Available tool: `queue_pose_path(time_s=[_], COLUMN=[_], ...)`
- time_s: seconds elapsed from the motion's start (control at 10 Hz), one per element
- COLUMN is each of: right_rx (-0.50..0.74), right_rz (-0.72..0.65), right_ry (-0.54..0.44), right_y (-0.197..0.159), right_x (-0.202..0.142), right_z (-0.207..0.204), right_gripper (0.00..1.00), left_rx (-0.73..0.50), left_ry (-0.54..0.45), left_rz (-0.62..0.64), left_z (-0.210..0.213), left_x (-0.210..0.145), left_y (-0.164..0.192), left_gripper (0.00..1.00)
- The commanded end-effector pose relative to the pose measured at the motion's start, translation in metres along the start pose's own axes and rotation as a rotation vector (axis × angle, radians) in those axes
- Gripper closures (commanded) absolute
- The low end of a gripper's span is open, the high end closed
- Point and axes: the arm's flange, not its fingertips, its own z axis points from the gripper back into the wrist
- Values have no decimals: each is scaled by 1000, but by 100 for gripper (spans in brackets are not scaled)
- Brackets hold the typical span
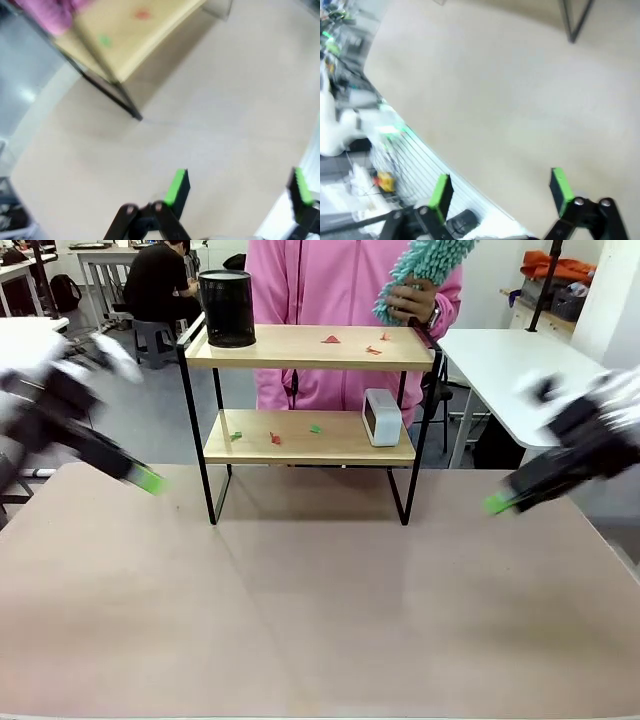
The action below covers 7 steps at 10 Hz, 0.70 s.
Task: Clean the shelf.
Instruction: Pick up the Duster from the human.
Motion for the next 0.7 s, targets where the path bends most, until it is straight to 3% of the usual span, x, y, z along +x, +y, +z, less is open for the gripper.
queue_pose_path(time_s=[0.0, 0.1, 0.2, 0.3, 0.4, 0.5, 0.6], right_rx=[293, 381, 466, 536, 534, 62, 312], right_rz=[-495, -640, -789, -968, -1086, -1237, -645], right_ry=[-554, -745, -906, -1142, -1265, -1143, -522], right_y=[-72, -104, -134, -162, -172, -166, -148], right_x=[-84, -130, -172, -214, -233, -222, -250], right_z=[141, 166, 179, 171, 153, 126, 178], right_gripper=[0, 0, 0, 0, 0, 0, 0], left_rx=[27, 18, -48, -39, -36, -5, -5], left_ry=[-278, -503, -751, -920, -889, -485, -485], left_rz=[294, 482, 657, 861, 990, 538, 538], left_z=[105, 151, 167, 169, 156, 193, 193], left_x=[-80, -118, -158, -194, -204, -199, -199], left_y=[51, 80, 108, 131, 146, 92, 92], left_gripper=[0, 0, 0, 0, 0, 0, 0])
